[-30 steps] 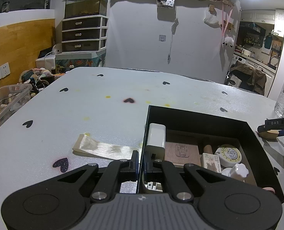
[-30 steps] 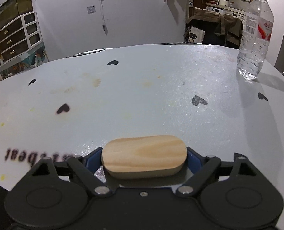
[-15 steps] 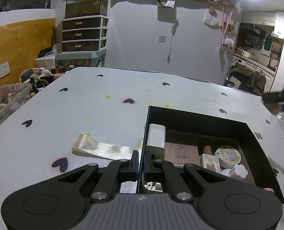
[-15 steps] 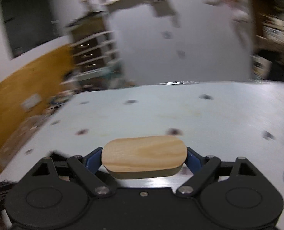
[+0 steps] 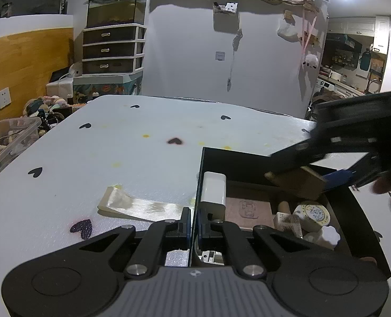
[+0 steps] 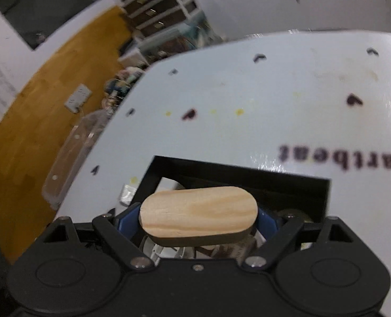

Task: Organize rigid objects
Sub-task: 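Carry the wooden block into the black box, lower it and release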

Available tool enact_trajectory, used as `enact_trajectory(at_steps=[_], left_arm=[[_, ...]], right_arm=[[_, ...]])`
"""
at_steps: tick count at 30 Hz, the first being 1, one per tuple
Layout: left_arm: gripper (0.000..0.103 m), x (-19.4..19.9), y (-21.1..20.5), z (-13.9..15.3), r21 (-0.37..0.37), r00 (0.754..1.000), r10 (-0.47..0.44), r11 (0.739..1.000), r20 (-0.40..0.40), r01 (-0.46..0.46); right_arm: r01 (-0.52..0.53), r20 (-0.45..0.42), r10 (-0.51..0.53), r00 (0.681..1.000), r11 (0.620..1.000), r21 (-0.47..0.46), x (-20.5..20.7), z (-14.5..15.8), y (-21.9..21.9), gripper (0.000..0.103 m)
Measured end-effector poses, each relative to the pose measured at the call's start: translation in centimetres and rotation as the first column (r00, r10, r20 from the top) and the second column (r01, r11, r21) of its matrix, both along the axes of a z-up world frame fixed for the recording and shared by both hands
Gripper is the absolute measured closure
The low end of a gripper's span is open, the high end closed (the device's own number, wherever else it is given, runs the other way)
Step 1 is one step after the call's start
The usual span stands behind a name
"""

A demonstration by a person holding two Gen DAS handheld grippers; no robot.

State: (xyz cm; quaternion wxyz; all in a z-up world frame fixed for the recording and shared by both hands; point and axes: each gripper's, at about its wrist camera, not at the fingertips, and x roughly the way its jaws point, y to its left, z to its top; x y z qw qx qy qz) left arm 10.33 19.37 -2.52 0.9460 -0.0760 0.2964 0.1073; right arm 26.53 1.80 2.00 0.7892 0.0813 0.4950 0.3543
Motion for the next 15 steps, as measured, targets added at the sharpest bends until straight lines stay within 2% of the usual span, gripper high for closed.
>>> enact_trajectory(at_steps=[7, 10, 12, 15], left_arm=[[0.099, -0.1, 0.2, 0.0, -0.011, 1.0, -0.012, 1.0, 0.005, 0.012], [0.099, 0.0, 0.3, 0.0, -0.015, 1.0, -0.017, 1.0, 0.006, 0.017], [0.099, 0.0, 0.4, 0.0, -0.018, 1.0, -0.018, 1.0, 0.008, 0.018], [0.099, 0.0, 0.5, -0.1, -0.023, 1.0, -0.018, 1.0, 0.011, 0.018]], right_arm=[[0.152, 0.012, -0.152, 0.988, 0.985, -0.083, 0.8, -1.5, 2.4, 0.014], [0.15, 0.005, -0.15, 0.989, 0.983, -0.103, 0.9, -2.0, 2.9, 0.009], [0.139, -0.012, -0.141, 0.99, 0.987, -0.085, 0.7, -1.9, 2.8, 0.003], [0.12, -0.012, -0.121, 0.993, 0.99, -0.08, 0.2, -1.6, 2.9, 0.0]])
